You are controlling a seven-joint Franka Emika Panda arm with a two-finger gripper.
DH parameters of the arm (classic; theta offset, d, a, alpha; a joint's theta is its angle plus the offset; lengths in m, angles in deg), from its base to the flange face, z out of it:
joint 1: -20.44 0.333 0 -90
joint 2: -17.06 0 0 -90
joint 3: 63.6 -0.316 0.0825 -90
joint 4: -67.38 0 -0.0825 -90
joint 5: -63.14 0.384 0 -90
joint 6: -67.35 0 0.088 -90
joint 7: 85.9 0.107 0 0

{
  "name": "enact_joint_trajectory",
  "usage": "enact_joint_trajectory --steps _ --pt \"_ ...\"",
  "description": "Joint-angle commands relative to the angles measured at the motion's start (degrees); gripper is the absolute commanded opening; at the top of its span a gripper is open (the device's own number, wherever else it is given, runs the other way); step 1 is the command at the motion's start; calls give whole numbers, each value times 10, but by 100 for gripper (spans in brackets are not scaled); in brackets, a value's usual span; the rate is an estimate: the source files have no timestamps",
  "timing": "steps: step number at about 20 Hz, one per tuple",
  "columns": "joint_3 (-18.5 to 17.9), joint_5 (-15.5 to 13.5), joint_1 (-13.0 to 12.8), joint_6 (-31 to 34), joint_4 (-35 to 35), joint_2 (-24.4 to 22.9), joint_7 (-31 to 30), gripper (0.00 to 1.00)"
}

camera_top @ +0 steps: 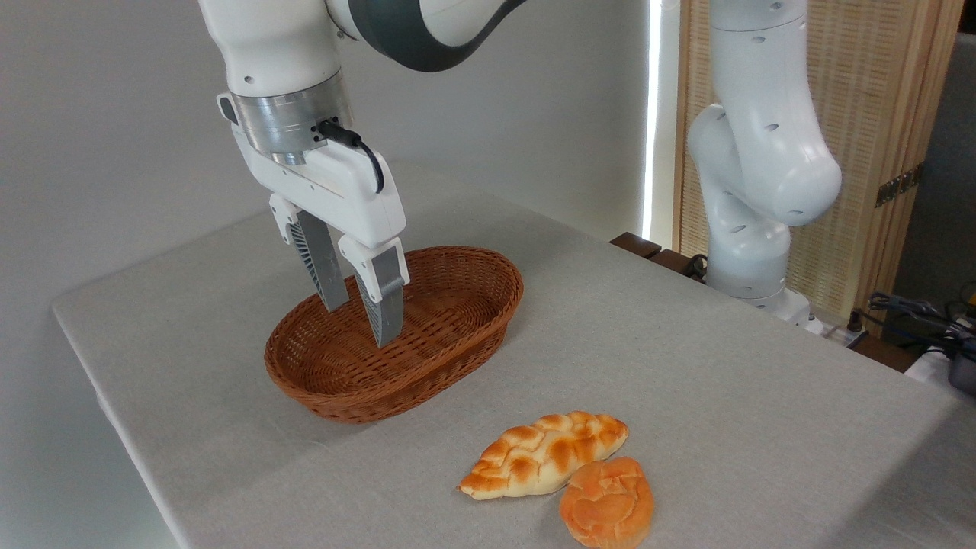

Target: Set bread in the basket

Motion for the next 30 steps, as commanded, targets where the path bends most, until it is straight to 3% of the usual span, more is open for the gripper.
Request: enact_joint_trajectory --steps 1,20,21,24,25,30 --pt "-4 -1 -2 -1 5 0 2 100" --pt "-1 -1 4 0 3 0 3 100" --pt "10 -3 28 1 3 0 3 100" --pt "117 -1 127 5 3 -2 2 100" --pt "142 -1 148 6 3 -2 3 100" --pt "148 0 154 8 3 -2 3 100"
